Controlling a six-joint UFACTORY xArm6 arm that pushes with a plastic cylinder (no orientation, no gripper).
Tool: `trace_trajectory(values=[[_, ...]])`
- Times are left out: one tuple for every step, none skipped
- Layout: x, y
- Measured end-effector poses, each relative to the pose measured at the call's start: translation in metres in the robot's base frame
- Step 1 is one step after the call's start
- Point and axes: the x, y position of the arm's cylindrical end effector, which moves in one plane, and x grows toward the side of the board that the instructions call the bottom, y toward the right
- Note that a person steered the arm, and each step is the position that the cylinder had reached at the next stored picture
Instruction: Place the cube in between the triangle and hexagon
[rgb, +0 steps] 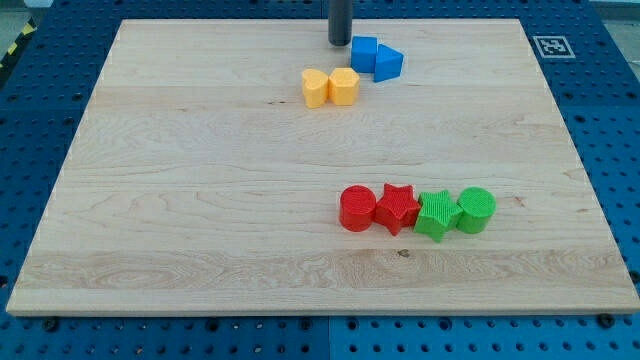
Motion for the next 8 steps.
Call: trace_trajectory(values=[[0.013,0.019],[0.014,0.021],[0.014,0.01],[0.018,-0.006],[0.026,-0.002],[0.034,0.008],[0.033,0.007],[0.023,-0.005]])
